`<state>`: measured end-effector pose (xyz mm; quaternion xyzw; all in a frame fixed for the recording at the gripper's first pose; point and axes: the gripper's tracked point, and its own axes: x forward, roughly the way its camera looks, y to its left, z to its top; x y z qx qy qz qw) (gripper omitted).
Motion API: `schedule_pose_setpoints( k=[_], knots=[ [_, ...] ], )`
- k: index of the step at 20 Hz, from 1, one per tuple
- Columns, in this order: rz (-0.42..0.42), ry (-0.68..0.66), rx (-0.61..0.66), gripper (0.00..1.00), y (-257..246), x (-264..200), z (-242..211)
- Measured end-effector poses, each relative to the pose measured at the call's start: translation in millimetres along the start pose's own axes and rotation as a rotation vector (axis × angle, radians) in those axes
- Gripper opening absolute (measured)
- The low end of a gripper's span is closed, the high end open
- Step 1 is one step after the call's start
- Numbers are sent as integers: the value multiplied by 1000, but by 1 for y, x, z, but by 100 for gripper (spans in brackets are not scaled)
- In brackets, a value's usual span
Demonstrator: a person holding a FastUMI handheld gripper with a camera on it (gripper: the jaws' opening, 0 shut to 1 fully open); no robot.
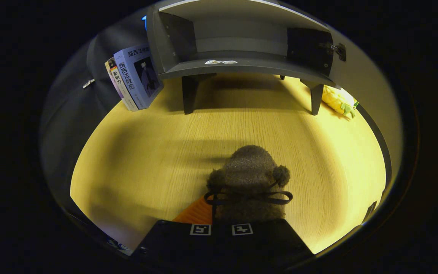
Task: Open the shoe cabinet door, grab the shoes and put them into the shoe cabinet, then close the shoe cabinet door.
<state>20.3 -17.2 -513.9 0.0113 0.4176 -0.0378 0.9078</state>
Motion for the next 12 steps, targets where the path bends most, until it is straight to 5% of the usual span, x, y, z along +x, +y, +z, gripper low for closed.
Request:
schedule_pose_setpoints(
  k=[6, 12],
  knots=[
    [-5, -20, 12, 5, -10, -27, 18],
    [2, -121, 22, 5, -20, -88, 84]
  ],
)
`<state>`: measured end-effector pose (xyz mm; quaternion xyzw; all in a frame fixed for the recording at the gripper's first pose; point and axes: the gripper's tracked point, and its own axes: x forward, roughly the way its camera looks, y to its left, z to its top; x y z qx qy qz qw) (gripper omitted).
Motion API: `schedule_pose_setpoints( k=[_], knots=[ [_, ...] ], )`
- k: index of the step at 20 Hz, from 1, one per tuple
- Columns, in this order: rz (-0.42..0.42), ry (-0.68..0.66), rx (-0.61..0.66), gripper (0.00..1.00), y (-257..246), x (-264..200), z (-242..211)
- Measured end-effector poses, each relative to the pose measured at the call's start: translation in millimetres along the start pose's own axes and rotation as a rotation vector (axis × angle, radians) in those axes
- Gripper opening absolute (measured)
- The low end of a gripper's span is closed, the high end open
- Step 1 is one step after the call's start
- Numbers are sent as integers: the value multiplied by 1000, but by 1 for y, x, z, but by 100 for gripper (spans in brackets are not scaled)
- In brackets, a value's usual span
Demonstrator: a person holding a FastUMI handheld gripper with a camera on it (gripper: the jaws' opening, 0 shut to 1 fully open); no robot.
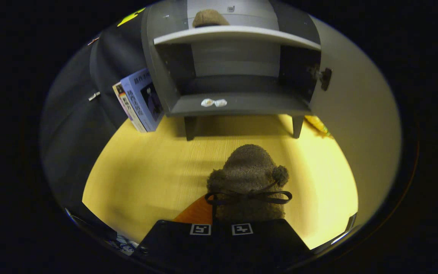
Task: Open the shoe cabinet door, grab the shoes and put them into the shoe cabinet, then close the shoe cabinet door.
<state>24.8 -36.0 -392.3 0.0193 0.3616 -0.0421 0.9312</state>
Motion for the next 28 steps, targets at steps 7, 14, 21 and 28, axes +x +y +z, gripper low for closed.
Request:
schedule_pose_setpoints(
  k=[7, 14, 21, 28],
  knots=[
    [-32, -170, -11, 5, -14, -53, 117],
    [-78, -290, 17, 5, -28, -84, 207],
    [-102, -356, 34, 5, -28, -89, 275],
    [-114, -343, 23, 5, -38, -51, 338]
  ],
)
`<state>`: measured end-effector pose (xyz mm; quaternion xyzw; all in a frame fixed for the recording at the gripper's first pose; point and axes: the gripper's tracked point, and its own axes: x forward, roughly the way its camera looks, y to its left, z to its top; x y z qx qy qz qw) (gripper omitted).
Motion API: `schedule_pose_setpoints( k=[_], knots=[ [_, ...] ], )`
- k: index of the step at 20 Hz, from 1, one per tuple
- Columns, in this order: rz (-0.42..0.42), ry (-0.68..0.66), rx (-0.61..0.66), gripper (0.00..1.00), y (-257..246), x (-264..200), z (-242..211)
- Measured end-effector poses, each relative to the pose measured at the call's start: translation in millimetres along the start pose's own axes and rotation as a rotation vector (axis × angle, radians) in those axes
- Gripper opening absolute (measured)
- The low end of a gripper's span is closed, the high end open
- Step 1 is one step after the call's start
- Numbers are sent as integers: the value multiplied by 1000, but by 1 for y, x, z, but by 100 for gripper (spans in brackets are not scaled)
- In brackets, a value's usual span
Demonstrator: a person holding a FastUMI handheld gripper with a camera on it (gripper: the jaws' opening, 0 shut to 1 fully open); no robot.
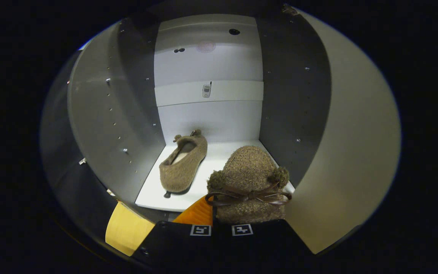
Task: Open the shoe cabinet door, grab the shoes and put them into the shoe cabinet, then close the shoe cabinet door.
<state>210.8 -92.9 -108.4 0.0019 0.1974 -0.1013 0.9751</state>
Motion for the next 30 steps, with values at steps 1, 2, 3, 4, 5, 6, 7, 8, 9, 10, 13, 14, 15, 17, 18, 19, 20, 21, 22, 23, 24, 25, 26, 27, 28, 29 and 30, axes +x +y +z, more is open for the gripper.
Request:
schedule_pose_setpoints(
  k=[1, 2, 3, 4, 5, 6, 7, 8, 9, 10, 13, 14, 15, 17, 18, 19, 20, 21, 22, 23, 24, 25, 26, 27, 28, 29, 30],
  knots=[
    [-5, 9, -5, 5, -2, 10, 3],
    [-4, 24, -6, 5, -2, 21, 5],
    [-1, 35, -4, 5, -1, 35, 8],
    [3, 48, 1, 5, -1, 47, 11],
    [4, 56, 4, 5, -1, 60, 14],
    [6, 66, 3, 5, -1, 72, 17],
    [5, 77, 3, 5, -1, 85, 19],
    [2, 88, 4, 5, -2, 96, 21],
    [1, 101, 5, 5, -3, 108, 23],
    [3, 117, 2, 5, -2, 120, 25],
    [8, 147, -4, 5, 0, 154, 30],
    [7, 153, -4, 5, -1, 164, 31],
    [-1, 169, -2, 5, -3, 175, 30],
    [1, 224, 28, 5, -4, 187, 25],
    [-2, 217, 38, 5, -5, 189, 29],
    [-3, 216, 44, 5, -6, 198, 31],
    [2, 232, 44, 5, -4, 202, 30],
    [2, 234, 43, 5, -4, 205, 32],
    [2, 238, 39, 5, -5, 208, 33],
    [3, 241, 42, 5, -5, 210, 34],
    [6, 239, 45, 5, -5, 211, 34],
    [9, 248, 39, 5, -6, 209, 32],
    [7, 248, 29, 5, -7, 207, 31],
    [0, 251, 21, 5, -7, 205, 30],
    [-3, 254, 19, 6, -6, 201, 28],
    [-5, 259, 13, 8, -6, 199, 26],
    [2, 257, 14, 8, -3, 193, 25]
  ],
)
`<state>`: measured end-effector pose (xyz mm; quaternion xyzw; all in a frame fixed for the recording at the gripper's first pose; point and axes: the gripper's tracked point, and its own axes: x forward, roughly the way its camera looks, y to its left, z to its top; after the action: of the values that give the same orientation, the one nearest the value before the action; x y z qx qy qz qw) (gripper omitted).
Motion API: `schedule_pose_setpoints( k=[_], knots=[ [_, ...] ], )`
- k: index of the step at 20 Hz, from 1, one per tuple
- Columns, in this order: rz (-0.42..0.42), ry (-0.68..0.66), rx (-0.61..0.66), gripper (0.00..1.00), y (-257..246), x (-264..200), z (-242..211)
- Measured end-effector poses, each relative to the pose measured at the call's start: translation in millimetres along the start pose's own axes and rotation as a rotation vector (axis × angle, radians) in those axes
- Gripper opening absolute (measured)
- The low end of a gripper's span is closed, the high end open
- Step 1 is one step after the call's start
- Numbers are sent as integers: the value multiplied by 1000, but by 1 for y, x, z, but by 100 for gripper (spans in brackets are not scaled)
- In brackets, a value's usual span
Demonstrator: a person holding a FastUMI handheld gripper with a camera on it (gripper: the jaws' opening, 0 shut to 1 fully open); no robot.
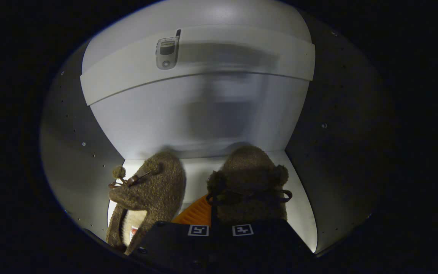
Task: Open the shoe cabinet door, grab the shoes and put them into the shoe cabinet, then close the shoe cabinet door.
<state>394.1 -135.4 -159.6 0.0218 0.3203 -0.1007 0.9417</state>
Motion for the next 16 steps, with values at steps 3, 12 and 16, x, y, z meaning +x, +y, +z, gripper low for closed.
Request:
schedule_pose_setpoints(
  k=[3, 12, 16],
  knots=[
    [21, -38, 26, 34, 7, -17, 1],
    [27, -210, 3, 100, 16, -123, 5],
    [68, -311, 9, 100, 29, -193, -8]
  ],
)
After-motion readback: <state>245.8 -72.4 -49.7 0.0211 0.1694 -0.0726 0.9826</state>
